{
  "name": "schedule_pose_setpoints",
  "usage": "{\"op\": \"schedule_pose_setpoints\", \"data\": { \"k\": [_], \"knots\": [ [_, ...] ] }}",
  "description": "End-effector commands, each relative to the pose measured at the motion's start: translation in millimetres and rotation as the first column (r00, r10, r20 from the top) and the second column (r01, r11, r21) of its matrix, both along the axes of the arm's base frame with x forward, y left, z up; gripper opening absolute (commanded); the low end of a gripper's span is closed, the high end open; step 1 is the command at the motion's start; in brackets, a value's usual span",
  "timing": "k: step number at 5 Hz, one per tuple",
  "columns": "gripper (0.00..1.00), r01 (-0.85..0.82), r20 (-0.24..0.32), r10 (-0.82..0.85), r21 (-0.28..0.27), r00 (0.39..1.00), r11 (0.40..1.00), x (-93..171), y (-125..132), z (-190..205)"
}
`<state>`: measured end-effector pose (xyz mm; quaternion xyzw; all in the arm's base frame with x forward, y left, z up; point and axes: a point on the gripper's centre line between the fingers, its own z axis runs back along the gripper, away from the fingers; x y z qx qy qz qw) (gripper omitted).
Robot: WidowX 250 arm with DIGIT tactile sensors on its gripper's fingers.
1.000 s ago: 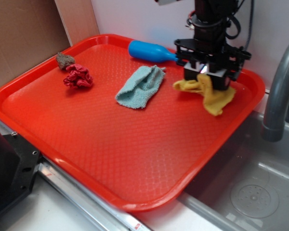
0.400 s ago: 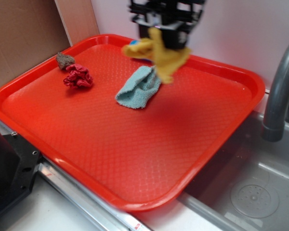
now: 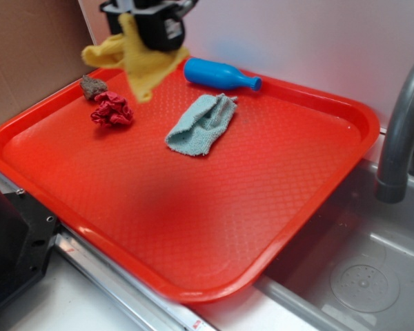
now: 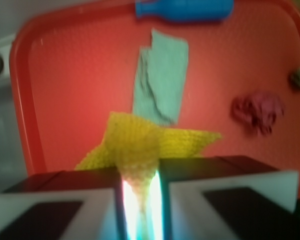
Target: Grab the yellow cloth.
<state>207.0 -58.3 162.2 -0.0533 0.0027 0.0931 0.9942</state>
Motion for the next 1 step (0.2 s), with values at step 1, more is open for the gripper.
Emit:
{"op": "schedule_pose_setpoints", "data": {
  "k": [1],
  "knots": [
    [0.0, -0.007, 0.161, -0.006, 0.077, 0.987, 0.997, -31.7, -4.3, 20.0]
  ]
}}
